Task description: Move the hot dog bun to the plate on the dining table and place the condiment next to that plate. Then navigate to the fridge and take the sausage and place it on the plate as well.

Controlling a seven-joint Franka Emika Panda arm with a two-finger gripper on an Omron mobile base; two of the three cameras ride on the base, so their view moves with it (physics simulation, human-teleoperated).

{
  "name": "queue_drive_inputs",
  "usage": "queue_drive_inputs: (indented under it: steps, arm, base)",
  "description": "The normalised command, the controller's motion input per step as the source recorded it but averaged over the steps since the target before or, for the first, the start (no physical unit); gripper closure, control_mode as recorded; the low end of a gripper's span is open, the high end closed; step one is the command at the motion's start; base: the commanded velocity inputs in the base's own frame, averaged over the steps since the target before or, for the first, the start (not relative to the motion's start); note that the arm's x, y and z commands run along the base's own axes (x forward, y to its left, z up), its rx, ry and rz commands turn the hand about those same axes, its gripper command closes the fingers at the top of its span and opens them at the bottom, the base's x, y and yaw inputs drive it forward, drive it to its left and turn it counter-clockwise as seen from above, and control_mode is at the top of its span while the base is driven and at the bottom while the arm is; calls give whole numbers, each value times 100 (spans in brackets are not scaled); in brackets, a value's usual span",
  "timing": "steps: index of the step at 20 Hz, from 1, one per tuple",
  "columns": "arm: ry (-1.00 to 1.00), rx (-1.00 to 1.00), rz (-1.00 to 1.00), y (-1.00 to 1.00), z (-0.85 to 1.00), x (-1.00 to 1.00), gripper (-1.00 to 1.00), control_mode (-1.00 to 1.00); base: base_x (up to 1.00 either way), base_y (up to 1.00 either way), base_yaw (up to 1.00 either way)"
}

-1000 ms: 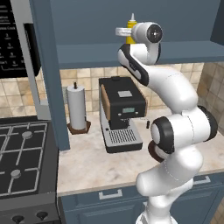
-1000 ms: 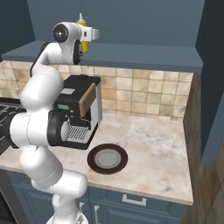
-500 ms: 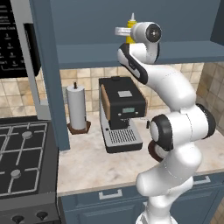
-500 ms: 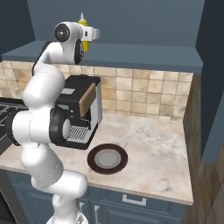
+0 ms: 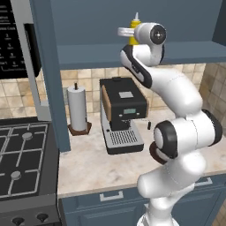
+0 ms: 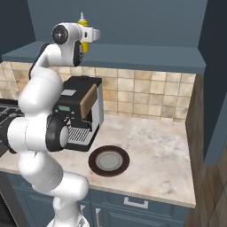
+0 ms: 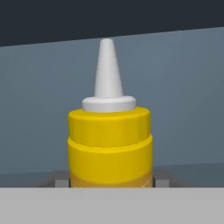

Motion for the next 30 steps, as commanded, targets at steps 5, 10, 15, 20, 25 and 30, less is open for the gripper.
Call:
queue_drive_inputs:
  steps: [5, 10, 15, 20, 25, 30]
  arm:
    - [-15, 2, -1, -1, 0, -94, 100, -100]
    - [-6, 2, 0, 0, 3, -100, 100, -100]
    - [3, 0, 0, 1, 37, -97, 100, -100]
    - [12, -3, 0, 0, 38, -87, 100, -100]
    - [12, -5, 0, 0, 4, -87, 100, -100]
    - [4, -2, 0, 0, -13, -82, 100, -100]
  base:
    - [0, 0, 0]
    - [0, 0, 0]
    - [0, 0, 0]
    - [0, 0, 0]
    - [0, 0, 0]
    - [0, 0, 0]
